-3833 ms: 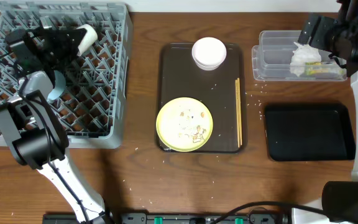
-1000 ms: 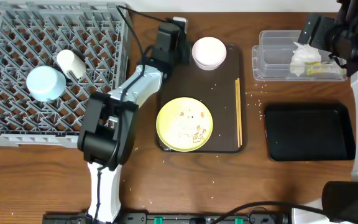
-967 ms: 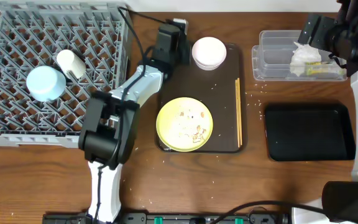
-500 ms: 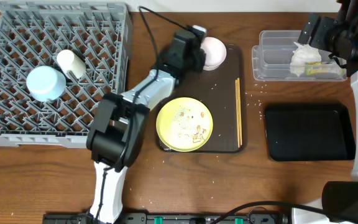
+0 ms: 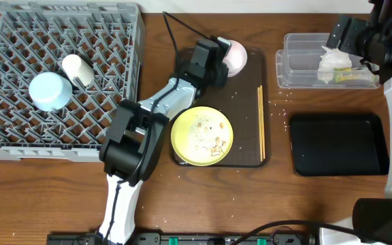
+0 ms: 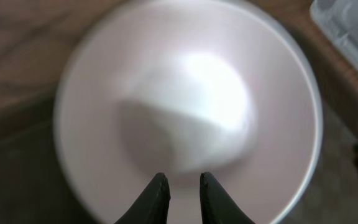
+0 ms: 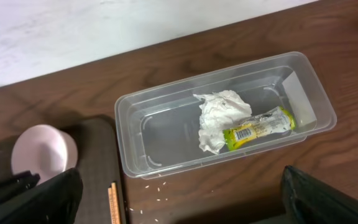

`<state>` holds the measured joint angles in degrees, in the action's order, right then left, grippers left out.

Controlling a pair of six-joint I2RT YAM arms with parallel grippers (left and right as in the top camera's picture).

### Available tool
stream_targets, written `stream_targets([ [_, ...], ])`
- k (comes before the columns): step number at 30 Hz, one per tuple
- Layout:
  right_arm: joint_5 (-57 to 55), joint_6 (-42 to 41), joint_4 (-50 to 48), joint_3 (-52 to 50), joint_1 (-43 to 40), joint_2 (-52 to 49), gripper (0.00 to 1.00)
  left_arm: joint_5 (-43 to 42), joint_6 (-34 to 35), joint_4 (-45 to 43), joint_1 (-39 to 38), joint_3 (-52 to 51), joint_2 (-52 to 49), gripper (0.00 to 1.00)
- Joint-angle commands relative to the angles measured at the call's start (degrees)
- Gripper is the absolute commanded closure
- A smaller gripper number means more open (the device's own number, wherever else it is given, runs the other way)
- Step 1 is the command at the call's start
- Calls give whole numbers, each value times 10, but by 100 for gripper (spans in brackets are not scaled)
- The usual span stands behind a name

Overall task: Sort waste into correct bins and load items into the dishwasher
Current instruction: 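Lower the left gripper onto the pink bowl's rim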

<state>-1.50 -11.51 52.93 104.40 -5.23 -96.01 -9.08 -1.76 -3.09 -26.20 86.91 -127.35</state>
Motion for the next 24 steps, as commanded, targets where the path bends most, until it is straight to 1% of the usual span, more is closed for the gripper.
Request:
stream_targets([
  [1, -2, 4, 1, 2, -5, 0, 1, -3, -8, 8, 3, 4, -7, 80],
  [6, -2, 4, 1, 2, -5, 0, 1, -3, -8, 52, 7, 4, 6, 81],
  [7, -2, 4, 1, 2, -5, 0, 1, -3, -8, 59, 8, 4, 11, 85],
  [8, -2, 4, 1, 2, -5, 0, 1, -3, -8, 70, 9, 4, 20, 85],
  [14, -2, 4, 1, 2, -5, 0, 1, 2, -9, 137, 22, 4, 90, 85],
  [19, -2, 4, 1, 2, -5, 0, 1, 58, -8, 214, 31, 4, 156, 86],
  [24, -2, 4, 1, 2, -5, 0, 1, 59, -10, 273, 33, 4, 209, 86],
])
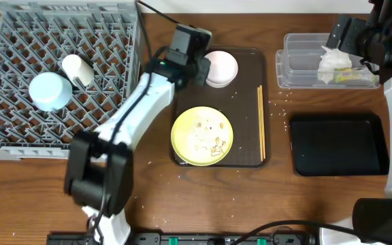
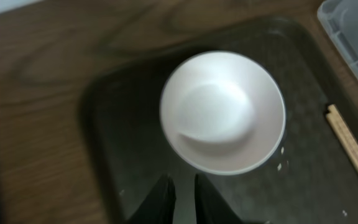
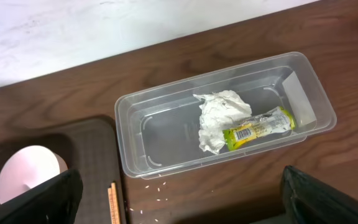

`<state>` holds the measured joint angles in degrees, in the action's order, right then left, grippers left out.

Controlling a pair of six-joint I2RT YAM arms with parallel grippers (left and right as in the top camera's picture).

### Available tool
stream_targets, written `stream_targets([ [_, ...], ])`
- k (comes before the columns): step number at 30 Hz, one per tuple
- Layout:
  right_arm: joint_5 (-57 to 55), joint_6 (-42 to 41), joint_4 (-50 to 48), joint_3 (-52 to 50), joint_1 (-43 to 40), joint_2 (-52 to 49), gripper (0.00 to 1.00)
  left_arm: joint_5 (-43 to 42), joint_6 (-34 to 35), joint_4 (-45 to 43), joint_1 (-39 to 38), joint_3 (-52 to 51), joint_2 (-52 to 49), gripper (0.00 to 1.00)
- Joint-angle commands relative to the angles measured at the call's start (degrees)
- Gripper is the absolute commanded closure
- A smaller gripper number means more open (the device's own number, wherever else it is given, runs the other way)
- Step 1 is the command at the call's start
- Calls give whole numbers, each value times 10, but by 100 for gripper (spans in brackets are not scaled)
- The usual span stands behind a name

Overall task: Sort waste into correct bins and load items into the dishwasher
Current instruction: 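Lower the left gripper onto the pink bowl's rim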

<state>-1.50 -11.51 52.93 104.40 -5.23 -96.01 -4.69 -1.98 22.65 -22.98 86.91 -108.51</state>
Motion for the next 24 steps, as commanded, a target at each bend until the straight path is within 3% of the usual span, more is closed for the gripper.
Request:
stream_targets([
  [1, -2, 4, 1, 2, -5, 0, 1, 14, -8, 15, 1, 4, 27, 86],
  [4, -2, 4, 1, 2, -5, 0, 1, -25, -8, -3, 0, 4, 29, 83],
  [6, -2, 4, 1, 2, -5, 0, 1, -57, -8, -15, 0, 4, 24, 58],
  [8, -2, 4, 1, 2, -5, 0, 1, -90, -8, -39, 0, 4, 13, 43],
  [12, -2, 4, 1, 2, -5, 0, 1, -97, -18, -105, -3, 4, -14, 25],
  [15, -2, 4, 1, 2, -5, 0, 1, -97, -52, -136, -10, 4, -39, 18],
  [24, -2, 4, 1, 2, -5, 0, 1, -97, -165, -144, -58, 4, -110, 18],
])
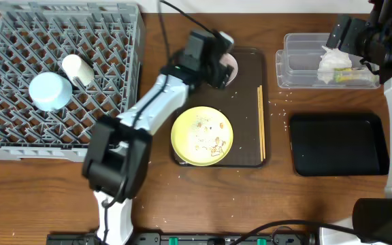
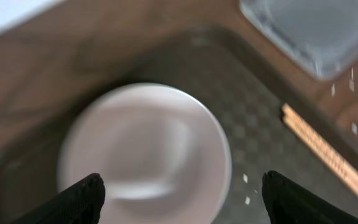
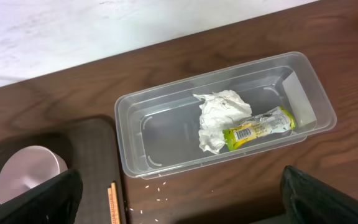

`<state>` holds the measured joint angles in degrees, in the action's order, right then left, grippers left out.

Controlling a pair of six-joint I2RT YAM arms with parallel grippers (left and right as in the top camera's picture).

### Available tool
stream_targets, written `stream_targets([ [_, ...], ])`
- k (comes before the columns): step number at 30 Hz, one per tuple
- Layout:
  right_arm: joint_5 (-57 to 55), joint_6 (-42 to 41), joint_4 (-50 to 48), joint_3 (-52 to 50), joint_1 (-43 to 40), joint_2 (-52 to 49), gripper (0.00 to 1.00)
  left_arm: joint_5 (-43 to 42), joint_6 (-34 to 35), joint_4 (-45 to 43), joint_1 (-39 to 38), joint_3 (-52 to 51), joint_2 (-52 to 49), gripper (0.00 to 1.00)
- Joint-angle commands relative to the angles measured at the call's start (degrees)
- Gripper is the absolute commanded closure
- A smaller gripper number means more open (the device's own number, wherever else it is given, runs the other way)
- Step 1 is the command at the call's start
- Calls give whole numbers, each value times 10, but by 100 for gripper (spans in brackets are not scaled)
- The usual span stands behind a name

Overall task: Sort waste into correct bins and load items into the dishwasher
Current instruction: 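Lower the left gripper onto the pink bowl's rim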

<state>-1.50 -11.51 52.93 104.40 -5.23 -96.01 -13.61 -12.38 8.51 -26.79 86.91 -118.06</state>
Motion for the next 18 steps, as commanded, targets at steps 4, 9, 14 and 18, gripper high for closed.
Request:
stream_targets([
  [4, -2, 4, 1, 2, -5, 0, 1, 9, -87, -3, -37, 4, -25, 18],
  [9, -2, 4, 1, 2, -5, 0, 1, 55, -89, -6, -40, 4, -27, 17],
  [14, -2, 4, 1, 2, -5, 0, 1, 66, -114, -6, -38, 4, -38, 16],
  [18, -2, 4, 1, 2, -5, 0, 1, 81, -114, -14, -38, 4, -59, 15],
])
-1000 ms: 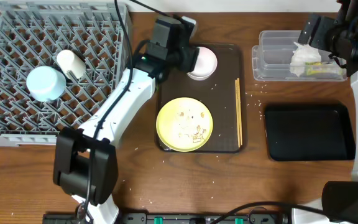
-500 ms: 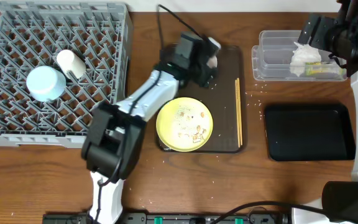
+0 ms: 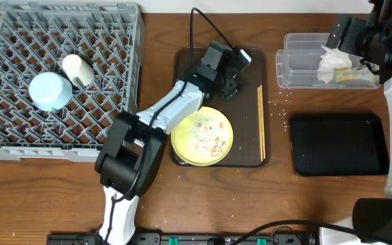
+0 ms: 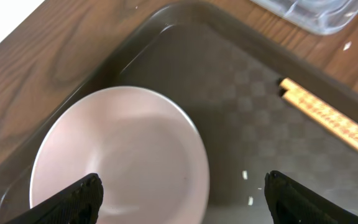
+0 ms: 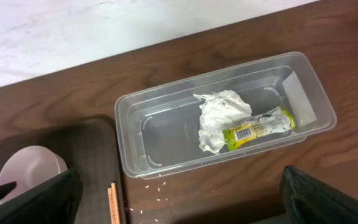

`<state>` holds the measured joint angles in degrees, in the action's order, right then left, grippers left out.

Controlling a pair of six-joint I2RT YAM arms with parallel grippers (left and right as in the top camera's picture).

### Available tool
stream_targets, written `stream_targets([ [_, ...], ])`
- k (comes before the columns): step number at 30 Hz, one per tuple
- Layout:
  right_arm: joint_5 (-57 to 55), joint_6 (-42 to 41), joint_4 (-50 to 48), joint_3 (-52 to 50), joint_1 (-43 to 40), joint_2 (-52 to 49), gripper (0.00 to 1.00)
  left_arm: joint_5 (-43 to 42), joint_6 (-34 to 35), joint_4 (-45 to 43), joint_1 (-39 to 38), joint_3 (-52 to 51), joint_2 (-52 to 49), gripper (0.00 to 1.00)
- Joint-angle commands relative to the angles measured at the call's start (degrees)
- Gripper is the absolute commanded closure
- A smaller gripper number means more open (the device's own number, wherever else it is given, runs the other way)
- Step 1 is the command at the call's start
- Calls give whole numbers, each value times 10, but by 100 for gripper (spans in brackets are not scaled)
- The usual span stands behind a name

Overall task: Sort waste into correct bins and load items into the dishwasher
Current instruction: 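Lower the left gripper onto the pink bowl's rim, then close the left gripper on the pink bowl rim and lift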

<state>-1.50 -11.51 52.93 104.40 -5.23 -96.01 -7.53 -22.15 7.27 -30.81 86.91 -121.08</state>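
Note:
A pink bowl (image 4: 117,155) sits at the far end of the dark brown tray (image 3: 247,146); the right wrist view shows the bowl (image 5: 31,168) too. My left gripper (image 4: 188,200) hangs wide open just over it, the bowl's right rim between the fingers (image 4: 79,199). From overhead the left gripper (image 3: 229,69) hides the bowl. A yellow plate (image 3: 202,135) with food smears and a pair of chopsticks (image 3: 260,122) also lie on the tray. My right gripper (image 5: 182,208) is open, held above the clear bin (image 5: 229,118).
The clear bin holds a crumpled tissue (image 5: 218,118) and a green wrapper (image 5: 260,127). A black bin (image 3: 339,143) lies in front of it. The grey dish rack (image 3: 19,139) at left carries a blue cup (image 3: 50,90) and a white cup (image 3: 77,68). Rice grains dot the table.
My left gripper has shifted right along the tray and come closer to the bowl, still wide open. The bowl now sits toward the left finger. The right arm has not moved.
My left gripper was nearly shut, close above the pink bowl. Then it was drawn back to the left and higher, with the whole bowl in view. After that it stood wide open over the bowl, and now it is open around the bowl's right rim.

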Motion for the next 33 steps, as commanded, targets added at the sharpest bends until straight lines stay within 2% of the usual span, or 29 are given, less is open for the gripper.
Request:
stream_targets([
  [1, -2, 4, 1, 2, -5, 0, 1, 20, -16, -1, 2, 4, -33, 15],
  [9, -2, 4, 1, 2, -5, 0, 1, 21, -16, -1, 2, 4, -59, 15],
  [12, -2, 4, 1, 2, -5, 0, 1, 20, -15, -1, 2, 4, -65, 20],
  [18, -2, 4, 1, 2, -5, 0, 1, 20, -7, 15, 2, 4, -70, 39],
  [23, -2, 4, 1, 2, -5, 0, 1, 20, -7, 35, 2, 4, -70, 58],
  [28, -2, 4, 1, 2, -5, 0, 1, 20, 29, 52, 2, 4, -70, 75],
  [33, -2, 4, 1, 2, -5, 0, 1, 20, 30, 56, 2, 4, -70, 91],
])
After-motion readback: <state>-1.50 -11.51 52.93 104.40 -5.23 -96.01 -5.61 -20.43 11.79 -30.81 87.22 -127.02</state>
